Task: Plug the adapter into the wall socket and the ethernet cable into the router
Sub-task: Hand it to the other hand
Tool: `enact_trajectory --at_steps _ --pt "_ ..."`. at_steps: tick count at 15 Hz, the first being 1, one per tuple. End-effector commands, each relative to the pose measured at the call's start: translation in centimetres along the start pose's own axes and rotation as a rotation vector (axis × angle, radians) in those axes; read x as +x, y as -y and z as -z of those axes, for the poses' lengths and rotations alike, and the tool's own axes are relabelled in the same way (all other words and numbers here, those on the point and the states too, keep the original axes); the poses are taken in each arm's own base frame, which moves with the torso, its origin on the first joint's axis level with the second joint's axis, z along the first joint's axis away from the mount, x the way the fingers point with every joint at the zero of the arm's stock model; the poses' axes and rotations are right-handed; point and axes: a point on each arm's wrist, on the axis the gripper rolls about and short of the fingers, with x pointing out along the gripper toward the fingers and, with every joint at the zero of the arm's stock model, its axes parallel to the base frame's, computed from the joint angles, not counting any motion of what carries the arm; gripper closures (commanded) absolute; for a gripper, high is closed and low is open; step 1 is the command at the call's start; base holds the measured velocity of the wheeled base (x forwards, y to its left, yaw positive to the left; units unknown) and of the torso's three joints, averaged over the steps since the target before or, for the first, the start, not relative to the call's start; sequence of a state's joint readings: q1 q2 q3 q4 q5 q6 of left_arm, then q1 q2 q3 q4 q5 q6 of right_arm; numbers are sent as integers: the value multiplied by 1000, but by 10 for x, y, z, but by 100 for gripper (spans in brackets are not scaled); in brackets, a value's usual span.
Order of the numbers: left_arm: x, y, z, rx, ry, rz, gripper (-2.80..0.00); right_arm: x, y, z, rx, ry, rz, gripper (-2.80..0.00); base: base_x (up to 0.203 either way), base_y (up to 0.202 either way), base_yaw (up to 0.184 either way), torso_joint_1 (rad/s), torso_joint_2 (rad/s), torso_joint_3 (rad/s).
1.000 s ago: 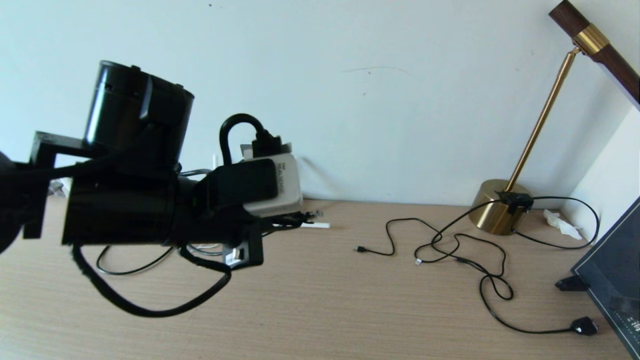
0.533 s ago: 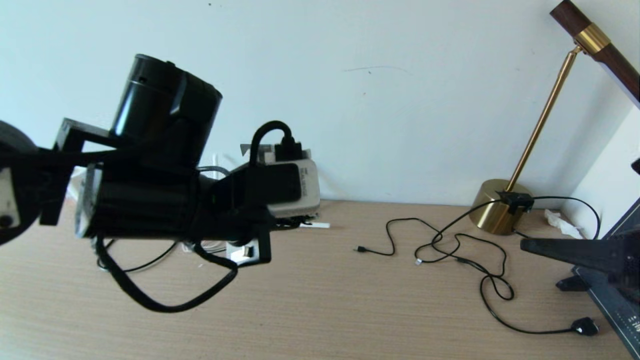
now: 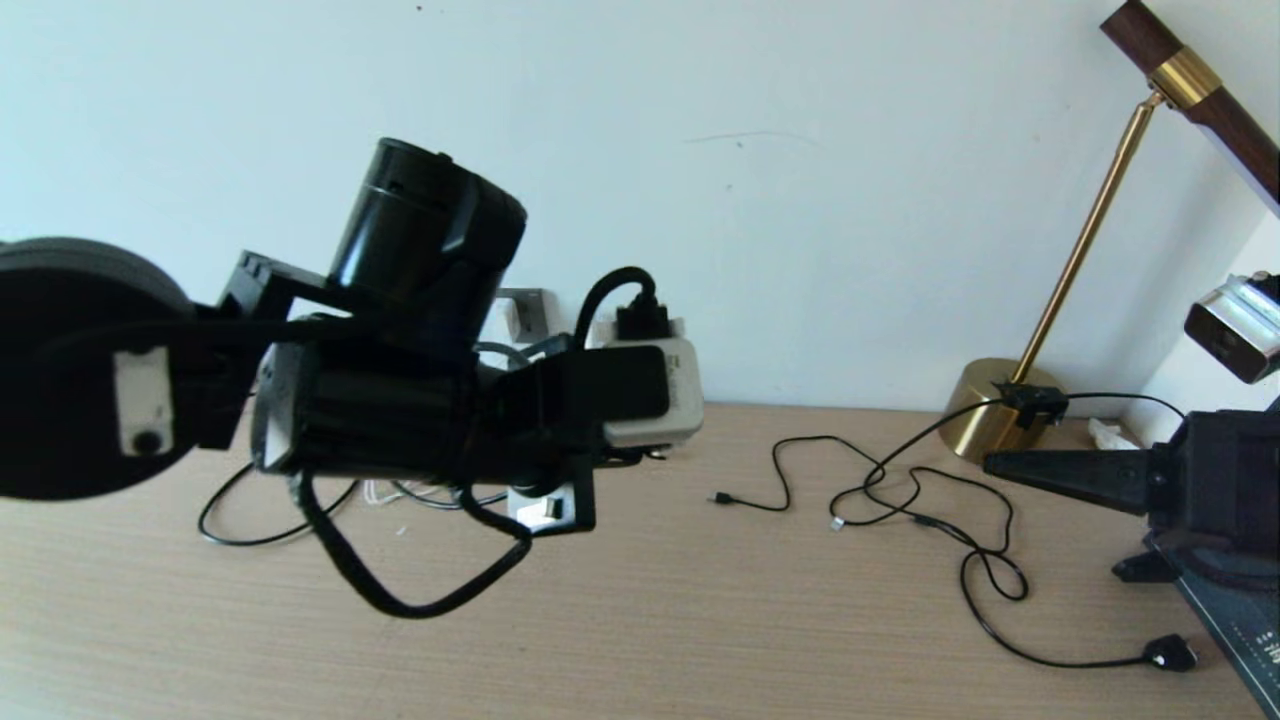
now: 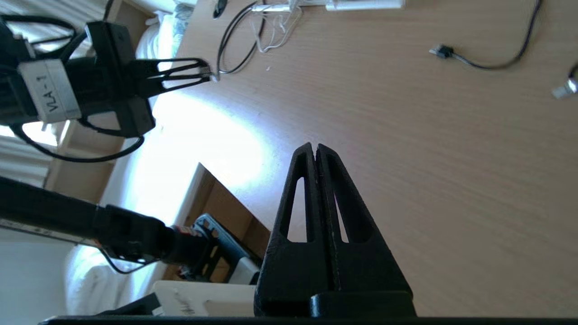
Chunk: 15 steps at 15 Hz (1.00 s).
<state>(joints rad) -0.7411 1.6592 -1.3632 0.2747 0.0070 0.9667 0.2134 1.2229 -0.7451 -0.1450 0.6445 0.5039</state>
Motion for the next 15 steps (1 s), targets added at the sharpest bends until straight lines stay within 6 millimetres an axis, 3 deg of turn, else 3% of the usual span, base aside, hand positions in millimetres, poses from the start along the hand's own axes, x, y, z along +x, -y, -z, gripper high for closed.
enact_trajectory --at_steps 1,4,6,11,13,14,15 --pt "22 -3 -9 16 5 16 0 5 0 -4 -25 14 -19 0 0 0 0 0 0 0" --pt "48 -3 -25 43 9 19 0 11 7 0 -33 18 -15 0 0 0 0 0 0 0" --pt "55 -6 -36 55 35 9 0 17 14 3 -56 10 -13 0 0 0 0 0 0 0" --pt "72 -9 -54 91 69 14 0 60 38 -3 -171 51 -65 0 0 0 0 0 0 0" --pt "74 -8 -59 97 80 16 0 56 34 -2 -172 61 -75 0 0 0 0 0 0 0" --pt "74 -7 -61 99 85 17 0 52 31 -3 -158 69 -77 -280 0 0 0 0 0 0" --pt "75 -6 -62 98 85 20 0 48 28 -2 -154 79 -84 -280 0 0 0 0 0 0"
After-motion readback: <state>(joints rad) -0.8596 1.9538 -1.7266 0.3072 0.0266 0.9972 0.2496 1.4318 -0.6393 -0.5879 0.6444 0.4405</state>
